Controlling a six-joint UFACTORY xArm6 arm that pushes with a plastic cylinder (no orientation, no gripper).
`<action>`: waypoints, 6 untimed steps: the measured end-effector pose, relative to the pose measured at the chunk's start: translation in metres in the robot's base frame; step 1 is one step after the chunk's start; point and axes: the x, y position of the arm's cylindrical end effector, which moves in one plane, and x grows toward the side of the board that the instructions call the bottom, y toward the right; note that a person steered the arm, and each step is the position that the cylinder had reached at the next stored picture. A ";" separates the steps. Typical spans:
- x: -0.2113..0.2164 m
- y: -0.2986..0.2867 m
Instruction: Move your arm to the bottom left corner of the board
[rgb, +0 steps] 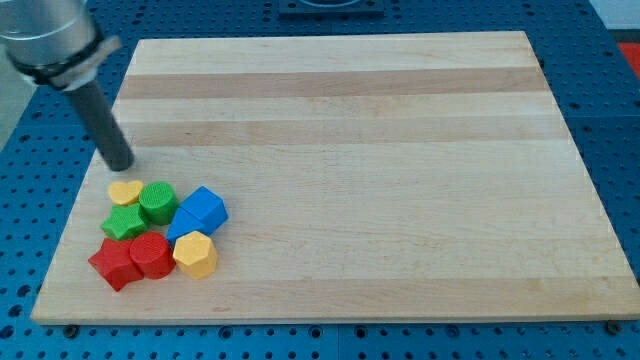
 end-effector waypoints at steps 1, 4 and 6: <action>0.015 -0.030; 0.120 -0.030; 0.170 0.002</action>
